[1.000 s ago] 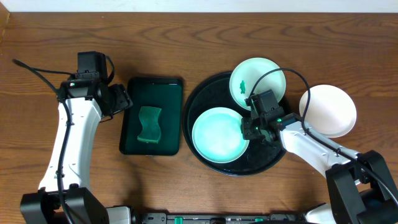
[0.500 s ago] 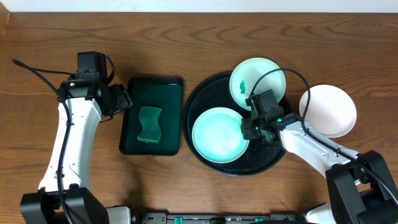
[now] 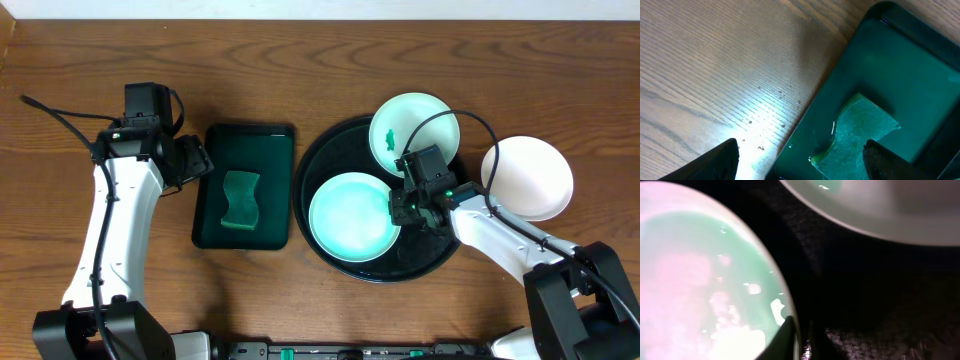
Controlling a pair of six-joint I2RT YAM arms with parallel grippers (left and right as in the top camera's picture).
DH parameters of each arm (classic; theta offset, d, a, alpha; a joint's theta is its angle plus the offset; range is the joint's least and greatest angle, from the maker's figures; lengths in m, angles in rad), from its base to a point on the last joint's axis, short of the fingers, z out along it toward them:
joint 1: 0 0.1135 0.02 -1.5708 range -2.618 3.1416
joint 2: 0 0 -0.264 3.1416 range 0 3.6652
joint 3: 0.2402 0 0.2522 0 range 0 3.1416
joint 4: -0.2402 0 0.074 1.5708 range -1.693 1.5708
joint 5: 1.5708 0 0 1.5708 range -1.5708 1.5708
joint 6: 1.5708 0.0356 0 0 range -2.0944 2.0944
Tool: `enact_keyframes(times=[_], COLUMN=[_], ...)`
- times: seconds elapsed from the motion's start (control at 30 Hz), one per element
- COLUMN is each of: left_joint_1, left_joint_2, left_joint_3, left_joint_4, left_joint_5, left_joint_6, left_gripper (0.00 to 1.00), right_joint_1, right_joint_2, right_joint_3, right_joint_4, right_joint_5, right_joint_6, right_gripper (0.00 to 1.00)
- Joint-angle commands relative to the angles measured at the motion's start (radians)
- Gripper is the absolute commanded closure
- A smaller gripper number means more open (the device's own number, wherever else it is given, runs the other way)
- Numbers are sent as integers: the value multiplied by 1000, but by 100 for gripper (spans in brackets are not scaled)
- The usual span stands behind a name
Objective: Clean dirty plates on tray and stack at the side
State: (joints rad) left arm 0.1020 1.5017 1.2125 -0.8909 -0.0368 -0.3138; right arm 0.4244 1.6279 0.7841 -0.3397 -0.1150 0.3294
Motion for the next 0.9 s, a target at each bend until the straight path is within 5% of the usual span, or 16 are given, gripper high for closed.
enact_keyframes(times=[0.0, 0.47, 0.87], left_joint_1=[4, 4, 4], left_joint_2=[-1, -2, -1], left_joint_3=[20, 20, 20], left_joint_4=[-5, -5, -5], left_joint_5=[-13, -13, -13], left_joint_6=[3, 3, 3], left_gripper=[20, 20, 20], right_joint_1=[10, -38, -63], right_joint_2=[7, -24, -27], right_joint_3=[-8, 253, 375], right_joint_4=[0, -345, -429], right_joint_5=[12, 6, -49], right_joint_6=[7, 14, 49], right_gripper=[99, 99, 99])
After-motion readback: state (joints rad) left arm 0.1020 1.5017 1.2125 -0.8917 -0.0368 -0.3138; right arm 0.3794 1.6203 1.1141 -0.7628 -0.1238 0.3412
